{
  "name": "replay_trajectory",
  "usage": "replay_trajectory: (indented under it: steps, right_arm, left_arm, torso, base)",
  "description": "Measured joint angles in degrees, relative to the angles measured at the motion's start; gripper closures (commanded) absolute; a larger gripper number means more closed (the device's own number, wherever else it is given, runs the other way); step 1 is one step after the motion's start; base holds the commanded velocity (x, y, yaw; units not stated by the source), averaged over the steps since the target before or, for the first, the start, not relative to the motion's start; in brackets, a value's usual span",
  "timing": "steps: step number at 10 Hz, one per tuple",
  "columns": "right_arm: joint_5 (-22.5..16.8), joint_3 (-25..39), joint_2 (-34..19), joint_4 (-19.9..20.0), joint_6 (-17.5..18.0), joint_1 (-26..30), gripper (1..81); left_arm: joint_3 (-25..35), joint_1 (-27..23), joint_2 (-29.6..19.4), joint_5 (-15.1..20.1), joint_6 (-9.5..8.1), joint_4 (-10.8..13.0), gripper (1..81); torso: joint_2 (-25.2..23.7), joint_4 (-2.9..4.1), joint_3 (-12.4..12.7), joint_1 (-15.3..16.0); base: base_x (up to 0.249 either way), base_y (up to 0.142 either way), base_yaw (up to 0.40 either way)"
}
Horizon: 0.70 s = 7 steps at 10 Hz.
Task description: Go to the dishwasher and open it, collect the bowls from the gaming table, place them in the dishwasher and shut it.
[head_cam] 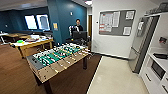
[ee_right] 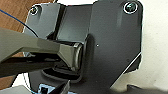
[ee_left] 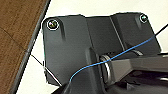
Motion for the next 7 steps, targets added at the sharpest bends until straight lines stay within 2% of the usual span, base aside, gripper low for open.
replay_trajectory:
  steps: [7]
  right_arm:
    - [0.0,0.0,0.1,0.0,0.0,0.0,1.0]
  left_arm:
    - [0.0,0.0,0.0,0.0,0.00,0.0,1.0]
  torso:
    - [0.0,0.00,0.0,0.0]
  base:
    - [0.000,0.000,0.346]
